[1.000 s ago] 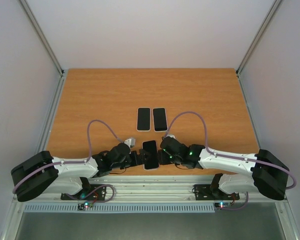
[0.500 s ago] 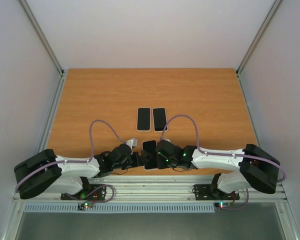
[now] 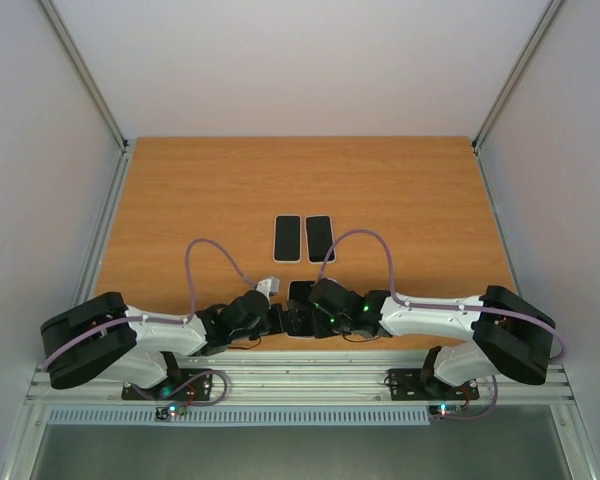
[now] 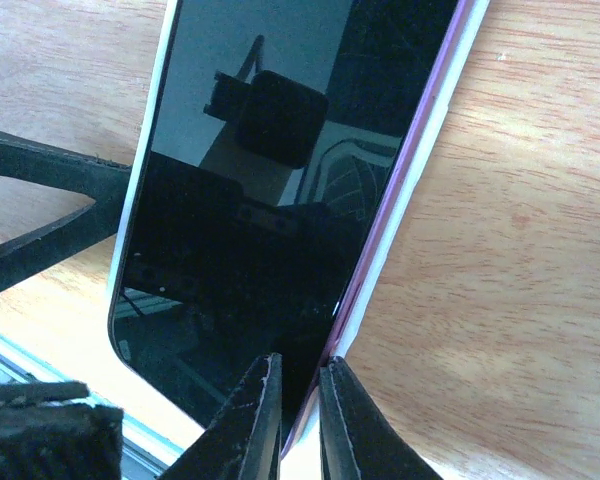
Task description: Put the phone into the phone case
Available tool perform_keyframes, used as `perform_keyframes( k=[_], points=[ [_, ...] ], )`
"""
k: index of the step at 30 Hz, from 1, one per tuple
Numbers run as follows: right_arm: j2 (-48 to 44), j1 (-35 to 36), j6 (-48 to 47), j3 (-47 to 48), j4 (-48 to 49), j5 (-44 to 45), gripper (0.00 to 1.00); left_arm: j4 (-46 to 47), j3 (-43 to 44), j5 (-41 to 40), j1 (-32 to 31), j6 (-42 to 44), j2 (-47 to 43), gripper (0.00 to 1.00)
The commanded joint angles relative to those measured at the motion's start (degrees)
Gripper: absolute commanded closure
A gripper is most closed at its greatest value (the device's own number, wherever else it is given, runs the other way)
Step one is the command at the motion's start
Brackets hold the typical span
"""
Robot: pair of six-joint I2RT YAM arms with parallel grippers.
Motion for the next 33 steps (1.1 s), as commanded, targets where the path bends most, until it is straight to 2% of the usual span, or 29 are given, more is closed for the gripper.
perform_keyframes(
  k=[1,8,14,22,33],
  points=[
    [-0.52,0.64,-0.79,0.90,7.92,-2.36,0.88,2.60,0.73,2.49,-2.87,-1.19,2.07,0.04],
    [-4.05,-0.07,-4.10,1.88,-1.85,5.40,0.82,1.05,-0.58,-0.56,-4.99,-1.74,-1.78,0.04],
    [-7.00,-0.10,-4.37,0.06,-4.56,4.20,0.78,-9.74,-0.68,-5.96,-4.99,-1.82,-8.66,0.04],
    [-6.18,-0.06,-1.68,-4.28,-0.21,0.36,0.84,-20.10,1.77,-9.05,-4.99,0.35,-10.65,0.08],
    [-0.49,-0.05,-2.01,-3.19,-1.58,0.05,0.95,-22.39,5.27,-8.52,-4.99,2.91,-6.25,0.20]
  ],
)
